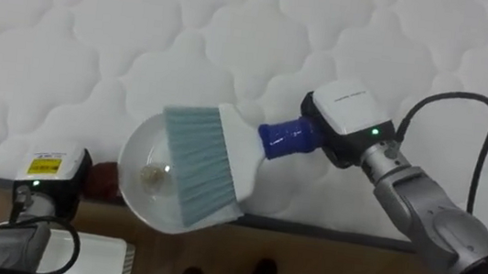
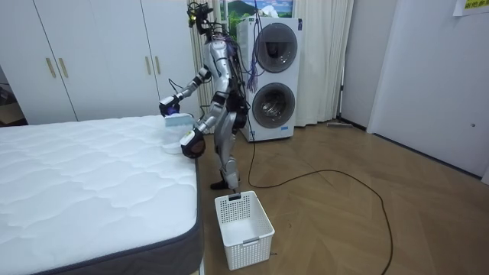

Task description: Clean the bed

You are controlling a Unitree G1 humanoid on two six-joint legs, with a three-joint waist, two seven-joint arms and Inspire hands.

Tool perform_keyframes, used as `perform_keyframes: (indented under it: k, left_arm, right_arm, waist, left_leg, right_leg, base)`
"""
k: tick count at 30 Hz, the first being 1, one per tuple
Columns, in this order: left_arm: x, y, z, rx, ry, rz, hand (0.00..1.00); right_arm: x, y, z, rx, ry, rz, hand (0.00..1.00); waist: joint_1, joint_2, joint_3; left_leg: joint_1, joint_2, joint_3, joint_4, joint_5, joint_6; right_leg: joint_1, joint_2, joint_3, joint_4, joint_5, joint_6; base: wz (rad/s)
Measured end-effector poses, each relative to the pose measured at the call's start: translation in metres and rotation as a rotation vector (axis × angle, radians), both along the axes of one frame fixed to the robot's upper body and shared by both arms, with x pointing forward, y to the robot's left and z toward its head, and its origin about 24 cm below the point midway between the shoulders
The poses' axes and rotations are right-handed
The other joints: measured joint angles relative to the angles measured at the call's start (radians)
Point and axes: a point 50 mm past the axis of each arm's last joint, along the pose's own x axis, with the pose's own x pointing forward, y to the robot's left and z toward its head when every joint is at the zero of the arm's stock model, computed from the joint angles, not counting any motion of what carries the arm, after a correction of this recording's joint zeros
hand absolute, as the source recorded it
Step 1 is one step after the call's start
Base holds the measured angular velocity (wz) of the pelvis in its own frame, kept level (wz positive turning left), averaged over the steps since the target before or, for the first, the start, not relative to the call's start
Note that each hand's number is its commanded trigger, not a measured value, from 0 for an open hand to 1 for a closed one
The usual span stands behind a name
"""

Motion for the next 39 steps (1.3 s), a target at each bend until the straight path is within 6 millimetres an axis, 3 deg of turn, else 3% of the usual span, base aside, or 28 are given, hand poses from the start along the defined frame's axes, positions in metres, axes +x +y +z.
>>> perform_keyframes:
  k: [5, 10, 15, 17, 19, 20, 23, 28, 31, 36, 39]
  left_arm:
    - [0.0, -0.005, -0.003, -0.011, 0.003, 0.003, 1.0]
    - [0.0, -0.008, -0.004, -0.014, 0.005, 0.001, 1.0]
    - [0.0, -0.013, -0.006, -0.051, 0.001, 0.017, 1.0]
    - [0.0, -0.015, -0.007, -0.066, -0.007, 0.022, 1.0]
    - [-0.004, -0.014, -0.009, -0.076, -0.015, 0.031, 1.0]
    - [-0.006, -0.015, -0.01, -0.083, -0.017, 0.038, 1.0]
    - [-0.006, -0.017, -0.01, -0.099, -0.038, 0.034, 1.0]
    - [0.005, -0.016, 0.005, -0.178, -0.172, 0.062, 1.0]
    - [0.004, -0.018, 0.01, -0.212, -0.243, 0.063, 1.0]
    - [-0.015, -0.025, 0.003, -0.265, -0.273, 0.088, 1.0]
    - [-0.024, -0.026, 0.004, -0.29, -0.295, 0.099, 1.0]
  right_arm:
    - [0.0, -0.002, -0.001, 0.051, 0.031, -0.026, 1.0]
    - [0.001, -0.008, -0.006, 0.103, 0.071, -0.068, 1.0]
    - [-0.002, -0.036, -0.016, 0.193, 0.094, -0.215, 1.0]
    - [-0.003, -0.045, -0.019, 0.24, 0.099, -0.278, 0.78]
    - [-0.005, -0.052, -0.019, 0.328, 0.107, -0.335, 0.65]
    - [-0.006, -0.057, -0.02, 0.393, 0.111, -0.374, 0.53]
    - [-0.012, -0.069, -0.024, 0.559, 0.11, -0.485, 0.0]
    - [-0.02, -0.091, -0.025, 0.709, 0.066, -0.604, 0.0]
    - [-0.027, -0.105, -0.028, 0.795, 0.043, -0.686, 0.0]
    - [-0.048, -0.117, -0.044, 0.922, 0.059, -0.801, 0.0]
    - [-0.057, -0.123, -0.046, 0.981, 0.058, -0.841, 0.0]
  waist:
    - [-0.006, 0.017, -0.0004]
    - [-0.006, 0.019, -0.0012]
    - [-0.01, 0.022, -0.0012]
    - [-0.016, 0.022, -0.0013]
    - [-0.032, 0.023, -0.0017]
    - [-0.038, 0.023, -0.0018]
    - [-0.053, 0.024, -0.0017]
    - [-0.063, 0.031, -0.005]
    - [-0.064, 0.048, -0.0155]
    - [-0.061, 0.066, -0.0322]
    - [-0.063, 0.065, -0.0362]
  left_leg:
    - [0.0, -0.002, -0.001, -0.003, 0.0, 0.0]
    - [0.006, -0.002, 0.009, -0.006, 0.0, 0.001]
    - [0.012, -0.003, 0.008, -0.012, 0.0, 0.001]
    - [0.017, -0.006, 0.006, -0.022, 0.0, 0.001]
    - [0.019, -0.007, 0.004, -0.026, 0.0, 0.001]
    - [0.023, -0.006, 0.003, -0.026, 0.0, 0.001]
    - [0.049, -0.005, 0.002, -0.028, 0.0, 0.001]
    - [0.106, -0.002, -0.003, -0.059, 0.0, 0.001]
    - [0.163, -0.002, -0.003, -0.092, 0.0, 0.001]
    - [0.315, -0.007, 0.007, -0.2, 0.005, -0.006]
    - [0.371, -0.005, 0.008, -0.235, 0.008, -0.01]
  right_leg:
    - [-0.001, -0.004, -0.002, 0.003, -0.002, 0.002]
    - [-0.002, -0.007, 0.0, 0.014, -0.01, 0.001]
    - [0.004, -0.007, 0.0, 0.012, -0.012, 0.003]
    - [0.005, -0.009, 0.0, 0.01, -0.013, 0.004]
    - [0.007, -0.008, -0.001, 0.007, -0.013, 0.005]
    - [0.012, -0.007, -0.001, 0.003, -0.013, 0.005]
    - [0.04, -0.005, -0.004, -0.007, -0.017, 0.007]
    - [0.103, 0.007, -0.004, -0.048, -0.014, 0.014]
    - [0.159, 0.013, -0.004, -0.077, -0.012, 0.019]
    - [0.284, 0.029, 0.013, -0.134, -0.023, 0.032]
    - [0.332, 0.039, 0.019, -0.162, -0.026, 0.035]
  base:
    - [0.0]
    - [0.0]
    - [0.0]
    - [0.02]
    - [0.02]
    - [-0.03]
    - [0.01]
    - [0.0]
    - [0.0]
    - [-0.09]
    - [-0.05]
